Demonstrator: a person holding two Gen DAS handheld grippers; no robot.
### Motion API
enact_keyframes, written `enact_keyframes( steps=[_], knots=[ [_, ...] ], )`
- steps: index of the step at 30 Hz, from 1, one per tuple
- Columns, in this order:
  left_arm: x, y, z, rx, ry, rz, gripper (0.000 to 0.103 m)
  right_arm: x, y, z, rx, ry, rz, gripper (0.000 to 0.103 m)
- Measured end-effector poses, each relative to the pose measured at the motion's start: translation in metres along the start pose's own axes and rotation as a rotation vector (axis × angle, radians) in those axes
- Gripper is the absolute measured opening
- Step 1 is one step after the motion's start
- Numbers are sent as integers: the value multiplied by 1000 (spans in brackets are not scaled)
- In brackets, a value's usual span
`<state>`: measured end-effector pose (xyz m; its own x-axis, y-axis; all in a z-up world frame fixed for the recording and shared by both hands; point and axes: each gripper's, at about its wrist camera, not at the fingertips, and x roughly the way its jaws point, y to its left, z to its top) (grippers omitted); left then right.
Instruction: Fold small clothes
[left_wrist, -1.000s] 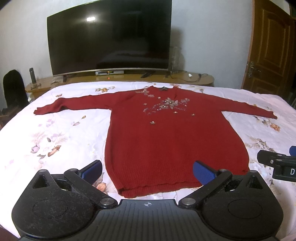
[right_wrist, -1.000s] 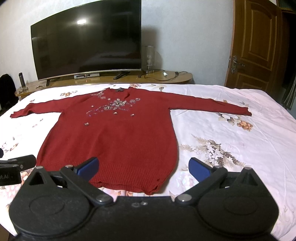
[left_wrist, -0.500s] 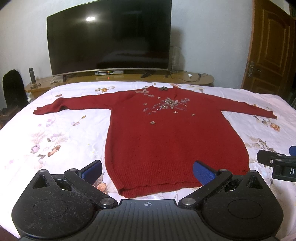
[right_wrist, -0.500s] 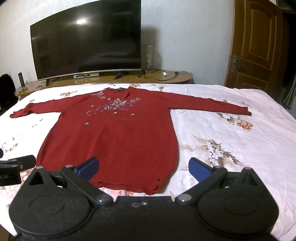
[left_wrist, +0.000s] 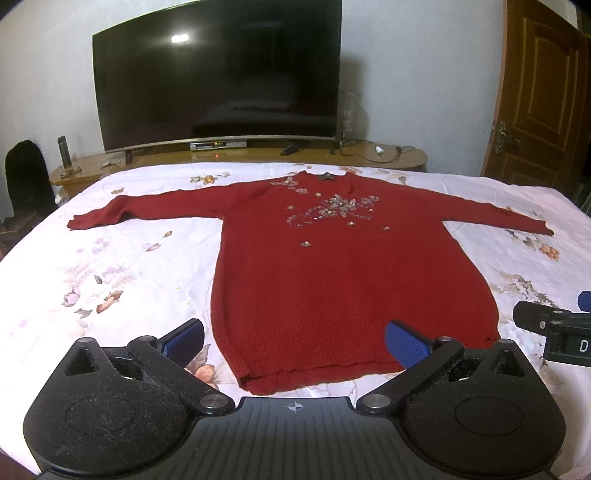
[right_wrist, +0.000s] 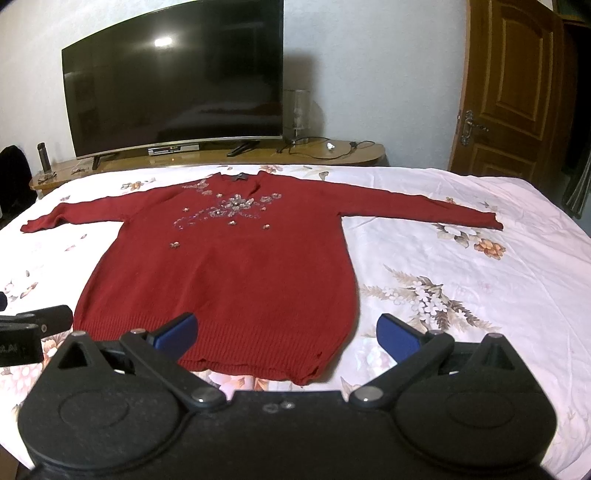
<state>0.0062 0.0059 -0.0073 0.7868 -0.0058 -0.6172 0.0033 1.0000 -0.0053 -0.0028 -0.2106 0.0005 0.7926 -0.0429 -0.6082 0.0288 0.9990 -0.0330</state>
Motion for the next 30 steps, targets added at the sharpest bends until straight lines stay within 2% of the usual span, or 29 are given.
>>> enact_keyframes(
  steps=[30],
  knots=[
    [8, 7, 0, -11, 10, 5, 103, 6, 13, 4, -24, 18, 1, 103]
  ],
)
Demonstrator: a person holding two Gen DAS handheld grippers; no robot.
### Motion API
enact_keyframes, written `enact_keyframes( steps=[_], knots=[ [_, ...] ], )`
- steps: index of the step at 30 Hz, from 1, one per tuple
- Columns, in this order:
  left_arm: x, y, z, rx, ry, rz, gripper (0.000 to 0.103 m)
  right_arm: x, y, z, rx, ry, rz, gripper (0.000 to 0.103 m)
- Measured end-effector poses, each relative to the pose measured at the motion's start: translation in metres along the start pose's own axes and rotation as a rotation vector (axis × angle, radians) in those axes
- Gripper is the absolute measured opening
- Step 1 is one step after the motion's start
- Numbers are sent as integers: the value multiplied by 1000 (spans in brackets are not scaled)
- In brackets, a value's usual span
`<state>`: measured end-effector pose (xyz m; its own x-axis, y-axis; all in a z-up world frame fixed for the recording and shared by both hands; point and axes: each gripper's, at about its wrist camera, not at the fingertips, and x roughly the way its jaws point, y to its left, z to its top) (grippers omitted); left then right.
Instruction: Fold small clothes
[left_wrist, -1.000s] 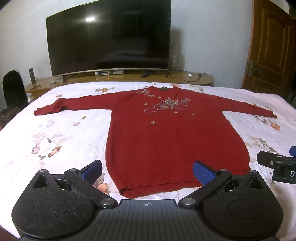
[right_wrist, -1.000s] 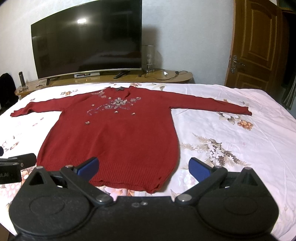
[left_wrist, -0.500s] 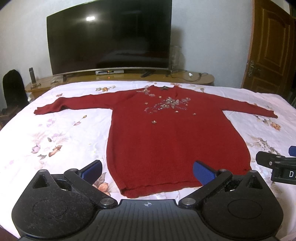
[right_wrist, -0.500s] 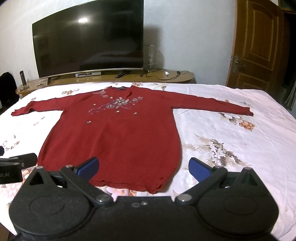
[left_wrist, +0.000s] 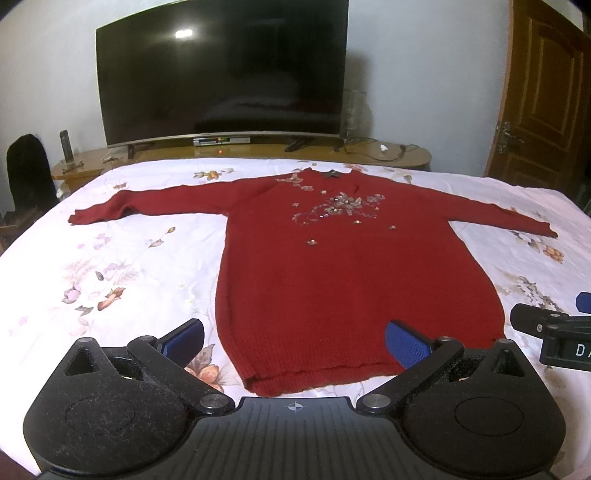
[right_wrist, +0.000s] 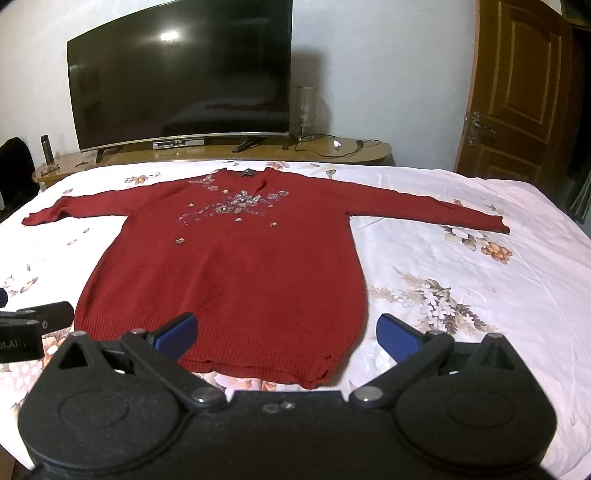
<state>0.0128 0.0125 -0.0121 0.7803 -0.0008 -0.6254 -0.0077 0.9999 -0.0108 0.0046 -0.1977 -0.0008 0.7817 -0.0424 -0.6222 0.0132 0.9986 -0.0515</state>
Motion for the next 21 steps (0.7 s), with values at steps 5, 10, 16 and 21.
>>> enact_keyframes(
  steps=[5, 10, 16, 21],
  knots=[
    [2, 1, 0, -3, 3, 1, 103, 1, 1, 0, -5, 2, -1, 103],
    [9, 13, 3, -71, 4, -11, 103, 3, -3, 0, 4, -1, -18, 103],
    [43, 32, 25, -154, -46, -117, 103, 5, -49, 7, 78, -85, -48, 103],
    [98, 24, 55, -93, -99, -134, 103, 36, -131, 26, 288, -180, -88, 103]
  ],
)
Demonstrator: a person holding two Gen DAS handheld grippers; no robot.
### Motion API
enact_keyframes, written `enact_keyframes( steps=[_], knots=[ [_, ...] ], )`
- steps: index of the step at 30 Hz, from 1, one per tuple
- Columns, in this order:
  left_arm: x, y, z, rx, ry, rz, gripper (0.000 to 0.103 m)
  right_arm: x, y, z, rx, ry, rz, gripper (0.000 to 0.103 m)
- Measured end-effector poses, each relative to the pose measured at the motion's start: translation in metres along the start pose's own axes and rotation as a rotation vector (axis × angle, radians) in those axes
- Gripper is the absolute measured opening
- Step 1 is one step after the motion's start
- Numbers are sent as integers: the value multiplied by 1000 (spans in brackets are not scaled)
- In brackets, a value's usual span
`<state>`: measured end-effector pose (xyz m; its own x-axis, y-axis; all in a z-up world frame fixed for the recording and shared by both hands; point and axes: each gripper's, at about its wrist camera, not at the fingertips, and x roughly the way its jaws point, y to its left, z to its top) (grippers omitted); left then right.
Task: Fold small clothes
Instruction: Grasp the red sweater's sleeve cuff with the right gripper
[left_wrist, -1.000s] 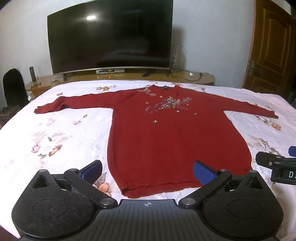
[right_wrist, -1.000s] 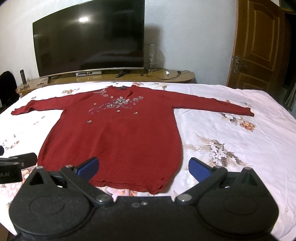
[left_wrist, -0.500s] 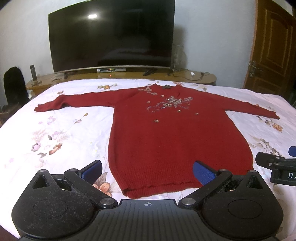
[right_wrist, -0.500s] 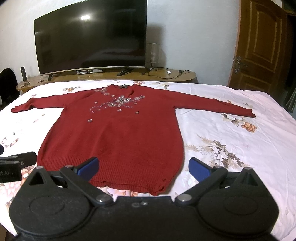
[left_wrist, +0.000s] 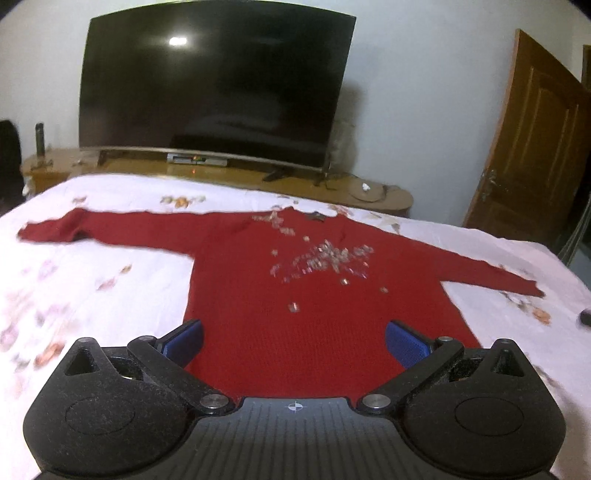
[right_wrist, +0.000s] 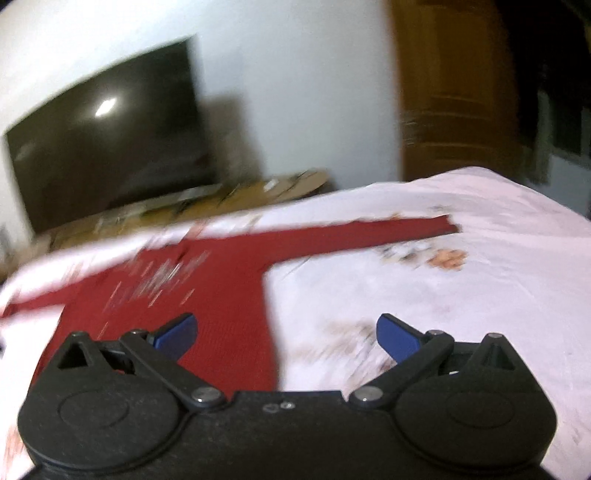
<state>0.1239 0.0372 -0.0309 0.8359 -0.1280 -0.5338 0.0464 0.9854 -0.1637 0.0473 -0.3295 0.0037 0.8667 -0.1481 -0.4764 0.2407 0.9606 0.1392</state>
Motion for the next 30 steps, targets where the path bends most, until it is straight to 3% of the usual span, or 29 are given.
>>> enact_keyframes(
  steps=[2, 3, 4, 6, 12, 19, 22, 26, 30],
  knots=[
    [29, 4, 9, -36, 14, 11, 103, 26, -30, 13, 74, -29, -5, 99],
    [45, 8, 13, -66, 18, 26, 103, 45, -49, 23, 112, -47, -11, 87],
    [60, 12, 16, -85, 29, 40, 103, 62, -61, 30, 129, -55, -25, 67],
    [92, 18, 21, -112, 67, 59, 103, 100, -86, 43, 164, -50, -62, 55],
    [168, 25, 13, -114, 148, 130, 103, 223, -179, 65, 420, -14, -124, 54],
    [202, 18, -3, -45, 194, 186, 103, 317, -239, 65, 615, 58, -154, 47],
    [208, 10, -5, 9, 187, 211, 103, 332, -244, 61, 630, 59, -152, 44],
    [209, 9, -2, -1, 184, 216, 103, 338, -249, 62, 637, 33, -131, 39],
    [210, 13, -1, 4, 177, 203, 103, 341, -266, 55, 721, 6, -113, 12]
  ],
)
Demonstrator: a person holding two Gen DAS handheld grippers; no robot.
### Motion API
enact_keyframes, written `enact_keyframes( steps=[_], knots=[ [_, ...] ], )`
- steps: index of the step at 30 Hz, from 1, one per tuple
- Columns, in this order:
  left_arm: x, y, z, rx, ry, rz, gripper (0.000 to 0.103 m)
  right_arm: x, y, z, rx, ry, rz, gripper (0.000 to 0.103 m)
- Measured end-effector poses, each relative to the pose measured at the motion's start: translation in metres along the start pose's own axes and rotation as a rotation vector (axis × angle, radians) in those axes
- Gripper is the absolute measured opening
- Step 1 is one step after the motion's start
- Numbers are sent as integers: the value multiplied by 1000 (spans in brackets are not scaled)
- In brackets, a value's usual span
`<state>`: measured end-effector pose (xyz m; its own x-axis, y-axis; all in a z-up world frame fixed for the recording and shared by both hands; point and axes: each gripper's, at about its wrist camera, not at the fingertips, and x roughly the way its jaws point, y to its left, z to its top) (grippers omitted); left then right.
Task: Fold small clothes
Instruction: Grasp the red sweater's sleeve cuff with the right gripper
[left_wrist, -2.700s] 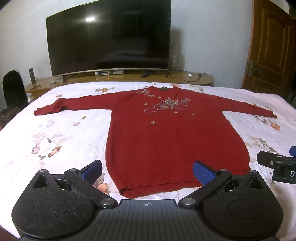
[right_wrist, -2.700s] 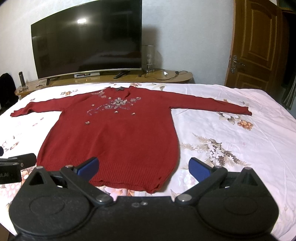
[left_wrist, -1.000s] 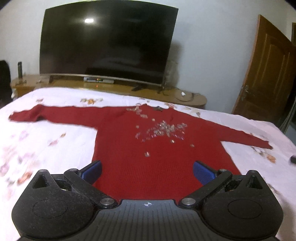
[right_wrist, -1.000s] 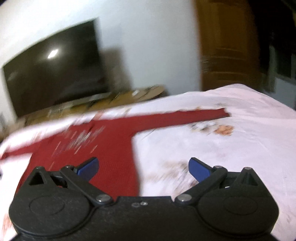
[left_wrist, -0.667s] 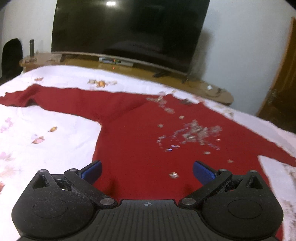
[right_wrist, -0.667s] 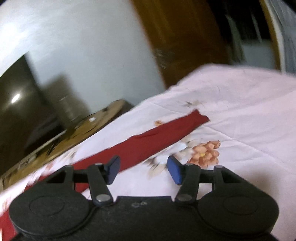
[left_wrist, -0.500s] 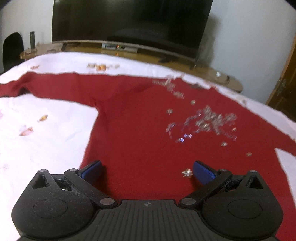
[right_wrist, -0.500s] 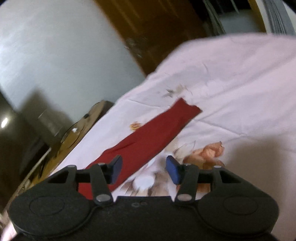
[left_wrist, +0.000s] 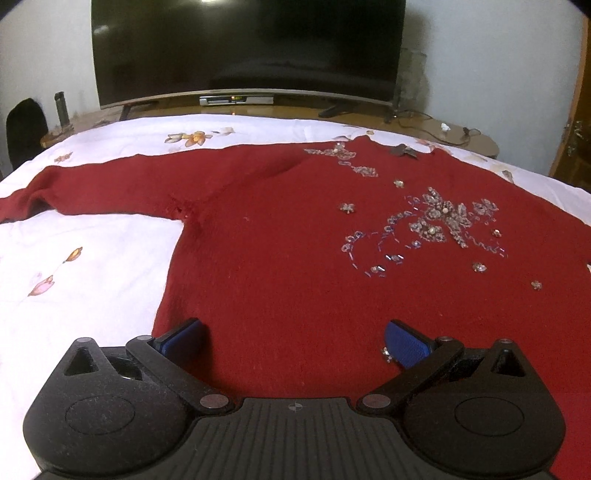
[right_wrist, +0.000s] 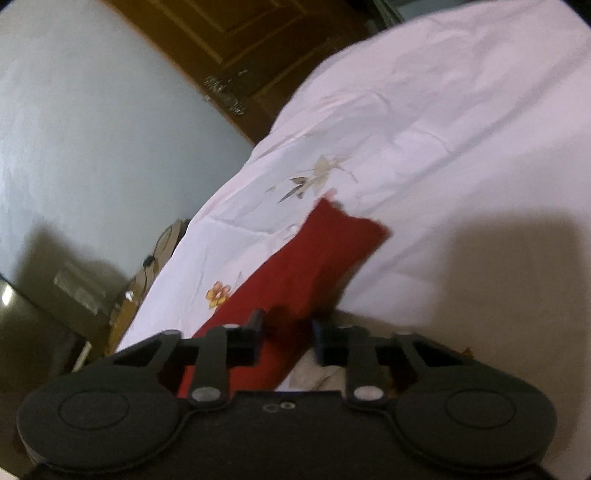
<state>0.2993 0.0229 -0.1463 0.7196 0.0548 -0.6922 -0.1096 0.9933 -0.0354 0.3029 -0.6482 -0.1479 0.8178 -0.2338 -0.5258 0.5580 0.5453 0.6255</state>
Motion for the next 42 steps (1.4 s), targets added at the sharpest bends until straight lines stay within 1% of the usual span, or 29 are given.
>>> enact_keyframes(
  steps=[1, 3, 6, 11, 14, 16, 19, 23, 25, 30, 35, 40, 42],
  knots=[
    [1, 1, 0, 2, 0, -3, 103, 2, -5, 3, 14, -2, 1, 7],
    [1, 2, 1, 10, 1, -6, 103, 6, -10, 6, 23, 4, 14, 6],
    [4, 2, 5, 29, 7, -10, 103, 7, 5, 10, -72, 11, -18, 7],
    [6, 3, 9, 39, 10, -27, 103, -1, 49, 12, -272, -8, -53, 7],
    [6, 5, 12, 40, 12, -43, 103, -11, 87, 7, -398, -30, -53, 7],
    [4, 8, 12, 37, 10, -53, 103, -19, 111, 2, -460, -46, -30, 7],
    [2, 14, 12, 46, 4, -37, 103, -28, 154, -22, -569, -60, 19, 6],
    [-6, 28, 15, 52, -14, -7, 103, -36, 204, -65, -667, -49, 109, 6],
    [-9, 37, 16, 48, -20, 3, 103, -38, 226, -91, -700, -34, 161, 6],
    [-14, 65, 16, 6, -18, 31, 103, -36, 271, -156, -783, 35, 252, 6],
    [-18, 91, 13, -82, -14, 50, 103, -33, 300, -211, -837, 109, 324, 6],
    [-21, 99, 11, -85, -33, 69, 103, -31, 316, -263, -903, 178, 345, 6],
    [-24, 101, 12, -91, -44, 67, 103, -31, 316, -275, -914, 196, 351, 6]
  ],
)
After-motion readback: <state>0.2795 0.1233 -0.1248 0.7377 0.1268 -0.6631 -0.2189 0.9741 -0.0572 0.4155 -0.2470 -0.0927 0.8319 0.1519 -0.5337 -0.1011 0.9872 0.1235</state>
